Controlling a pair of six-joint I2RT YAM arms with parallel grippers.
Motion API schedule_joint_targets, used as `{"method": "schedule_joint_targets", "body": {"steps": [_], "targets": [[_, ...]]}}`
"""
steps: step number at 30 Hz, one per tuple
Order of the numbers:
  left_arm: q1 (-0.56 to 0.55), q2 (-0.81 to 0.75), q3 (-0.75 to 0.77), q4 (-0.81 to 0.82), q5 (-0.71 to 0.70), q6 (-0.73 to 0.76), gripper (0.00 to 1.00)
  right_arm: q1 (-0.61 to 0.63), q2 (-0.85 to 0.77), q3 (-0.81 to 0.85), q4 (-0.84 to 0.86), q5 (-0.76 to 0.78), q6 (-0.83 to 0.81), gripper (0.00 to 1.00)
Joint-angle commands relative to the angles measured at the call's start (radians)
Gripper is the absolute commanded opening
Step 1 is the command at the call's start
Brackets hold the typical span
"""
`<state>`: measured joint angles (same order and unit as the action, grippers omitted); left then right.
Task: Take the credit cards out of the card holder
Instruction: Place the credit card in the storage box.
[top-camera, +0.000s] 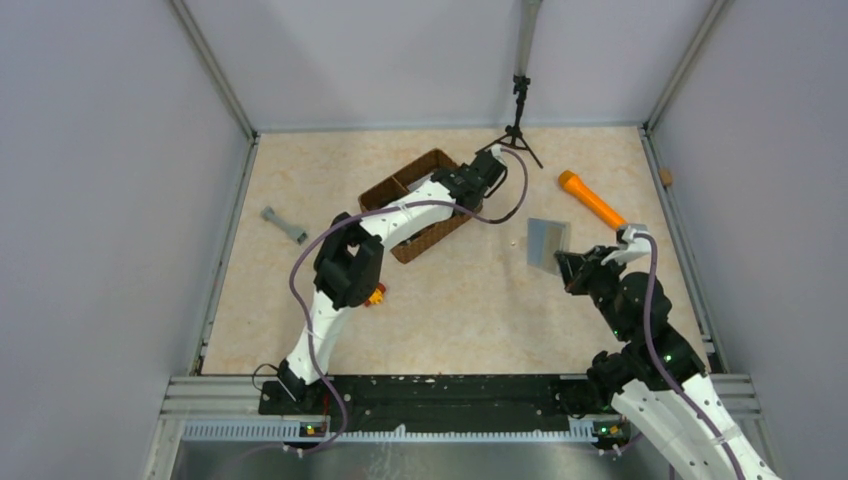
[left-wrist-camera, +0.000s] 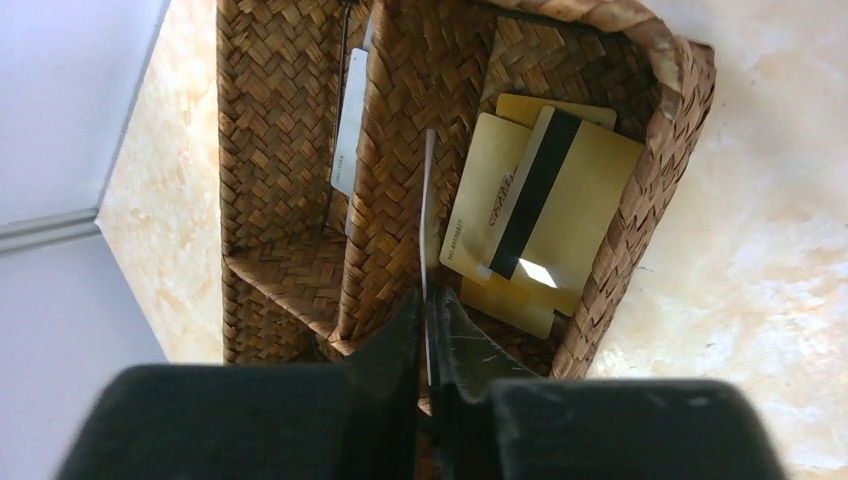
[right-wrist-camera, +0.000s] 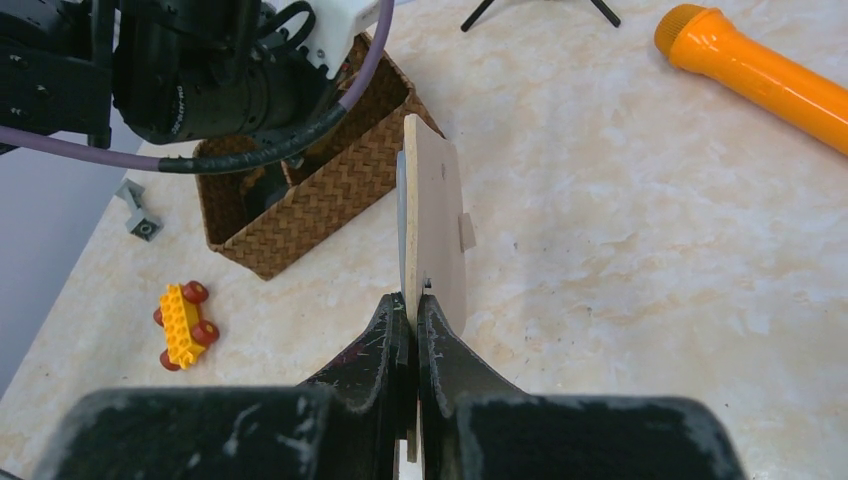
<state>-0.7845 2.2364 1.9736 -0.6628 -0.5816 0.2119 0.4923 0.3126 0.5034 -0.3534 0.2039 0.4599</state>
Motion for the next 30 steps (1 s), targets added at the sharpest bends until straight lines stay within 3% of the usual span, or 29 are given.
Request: {"method": "schedule_joint_targets", "body": {"steps": [1,10,19,23,30], "targets": [[-0.003,0.005,0.039,-0.014,-0.018,-0.012,0.19,-0.009,-0.017,0.021,0.022,0.026,0.024,0.00],[-0.003,-0.108,0.024,-0.043,0.052,-0.069,0.50,-0.009,0.001,0.021,0.008,0.010,0.063,0.00],[-0.004,-0.406,-0.165,-0.007,0.216,-0.183,0.66,-0.009,0.046,0.003,0.048,-0.060,0.132,0.00],[-0.003,-0.537,-0.278,0.036,0.269,-0.240,0.96,-0.009,0.058,-0.007,0.070,-0.094,0.162,0.00],[-0.004,-0.787,-0.535,0.163,0.300,-0.363,0.99,-0.009,0.088,-0.022,0.127,-0.181,0.202,0.00]]}}
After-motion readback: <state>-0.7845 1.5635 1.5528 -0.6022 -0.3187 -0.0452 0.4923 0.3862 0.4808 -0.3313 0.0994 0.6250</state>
